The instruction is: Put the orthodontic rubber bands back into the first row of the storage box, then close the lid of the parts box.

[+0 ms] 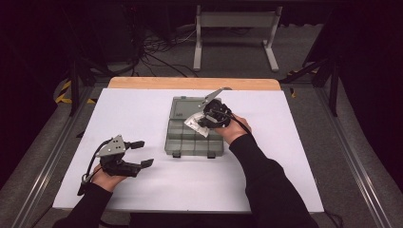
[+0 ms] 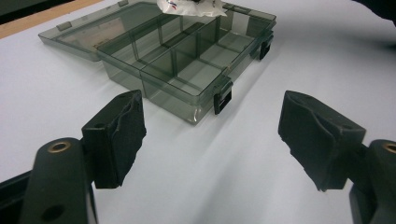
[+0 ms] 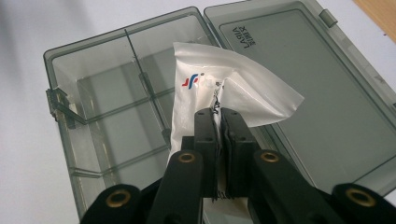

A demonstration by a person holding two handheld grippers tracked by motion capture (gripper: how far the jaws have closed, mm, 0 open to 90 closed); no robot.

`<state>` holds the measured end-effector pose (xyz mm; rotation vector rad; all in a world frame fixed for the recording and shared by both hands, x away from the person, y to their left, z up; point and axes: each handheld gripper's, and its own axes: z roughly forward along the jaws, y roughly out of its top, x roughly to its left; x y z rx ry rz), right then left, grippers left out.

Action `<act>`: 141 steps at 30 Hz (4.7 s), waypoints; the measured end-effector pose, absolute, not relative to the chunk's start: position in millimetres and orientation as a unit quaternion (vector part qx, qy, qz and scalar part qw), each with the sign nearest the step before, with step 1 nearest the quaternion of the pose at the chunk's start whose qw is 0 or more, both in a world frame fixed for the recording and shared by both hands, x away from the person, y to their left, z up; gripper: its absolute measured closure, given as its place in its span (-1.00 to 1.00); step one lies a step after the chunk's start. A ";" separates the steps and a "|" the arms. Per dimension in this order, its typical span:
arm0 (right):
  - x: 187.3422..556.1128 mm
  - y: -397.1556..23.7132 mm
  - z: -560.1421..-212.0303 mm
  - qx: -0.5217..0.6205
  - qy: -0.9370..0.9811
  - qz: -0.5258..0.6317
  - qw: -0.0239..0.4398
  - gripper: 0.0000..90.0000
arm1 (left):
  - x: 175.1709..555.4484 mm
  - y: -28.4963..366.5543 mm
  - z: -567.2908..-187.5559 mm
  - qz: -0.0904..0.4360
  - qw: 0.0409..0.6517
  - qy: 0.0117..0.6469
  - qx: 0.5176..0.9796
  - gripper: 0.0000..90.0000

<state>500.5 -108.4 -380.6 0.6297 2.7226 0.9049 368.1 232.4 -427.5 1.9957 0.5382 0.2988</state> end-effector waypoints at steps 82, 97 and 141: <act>501.4 -119.5 -393.1 0.237 0.918 0.304 0.095 1.00 | 372.8 229.9 -423.7 0.122 0.509 0.219 0.823 0.24; 482.5 -151.2 -371.8 0.263 0.901 0.330 0.104 1.00 | 387.3 217.8 -408.1 0.133 0.492 0.237 0.827 0.99; 524.0 -180.7 -374.9 0.315 0.890 0.311 0.109 1.00 | 504.7 178.2 -387.3 0.105 0.400 0.316 0.854 0.99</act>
